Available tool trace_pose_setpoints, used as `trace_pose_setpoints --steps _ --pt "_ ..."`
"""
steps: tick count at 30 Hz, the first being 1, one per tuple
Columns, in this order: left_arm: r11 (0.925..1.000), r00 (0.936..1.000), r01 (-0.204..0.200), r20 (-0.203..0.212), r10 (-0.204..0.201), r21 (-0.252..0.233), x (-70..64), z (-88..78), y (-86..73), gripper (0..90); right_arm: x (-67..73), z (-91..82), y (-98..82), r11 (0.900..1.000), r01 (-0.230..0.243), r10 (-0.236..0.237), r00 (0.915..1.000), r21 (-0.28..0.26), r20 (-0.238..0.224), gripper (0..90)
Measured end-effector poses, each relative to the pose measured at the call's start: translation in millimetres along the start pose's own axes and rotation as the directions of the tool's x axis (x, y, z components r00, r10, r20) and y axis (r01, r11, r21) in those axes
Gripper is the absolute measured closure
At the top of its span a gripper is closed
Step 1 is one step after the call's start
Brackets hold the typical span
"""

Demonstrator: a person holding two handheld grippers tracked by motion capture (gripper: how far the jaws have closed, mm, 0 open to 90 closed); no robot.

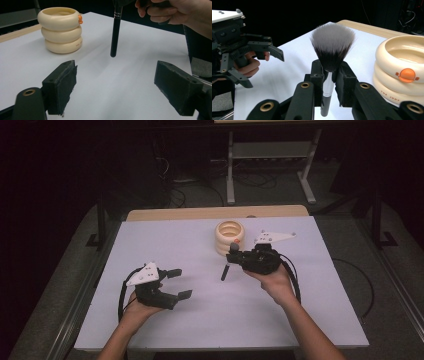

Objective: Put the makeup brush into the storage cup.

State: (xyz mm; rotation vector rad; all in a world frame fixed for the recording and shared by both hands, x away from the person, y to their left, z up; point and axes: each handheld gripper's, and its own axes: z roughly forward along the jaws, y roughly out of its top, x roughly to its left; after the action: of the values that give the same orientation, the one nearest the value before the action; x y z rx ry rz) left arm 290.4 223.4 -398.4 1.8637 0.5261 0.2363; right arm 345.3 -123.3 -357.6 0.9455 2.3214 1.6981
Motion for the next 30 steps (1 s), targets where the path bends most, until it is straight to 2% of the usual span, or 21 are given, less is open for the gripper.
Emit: trace_pose_setpoints --steps 7,11,19,30 --pt "0.9998 0.9996 0.018 -0.022 -0.019 -0.006 -3.1 -10.2 -9.3 10.8 -1.0 -0.7 1.0 1.0 0.008 -0.008 0.9999 0.006 0.009 76.8" --pt "0.9999 0.9993 0.015 -0.035 -0.015 -0.003 -4.3 -15.1 -13.3 10.5 -2.1 -0.1 2.5 1.0 0.005 -0.005 0.9999 0.009 0.014 76.8" --pt "0.9994 0.9976 0.034 -0.06 -0.034 -0.009 -4.9 -22.1 -18.3 10.6 -6.3 -0.4 7.5 1.0 0.017 -0.017 0.9995 0.013 0.028 76.8" --pt "0.9991 0.9959 0.041 -0.081 -0.042 -0.013 -7.9 -28.8 -25.9 10.6 -14.8 -5.5 13.0 1.0 0.011 -0.011 0.9978 0.009 0.065 76.7"
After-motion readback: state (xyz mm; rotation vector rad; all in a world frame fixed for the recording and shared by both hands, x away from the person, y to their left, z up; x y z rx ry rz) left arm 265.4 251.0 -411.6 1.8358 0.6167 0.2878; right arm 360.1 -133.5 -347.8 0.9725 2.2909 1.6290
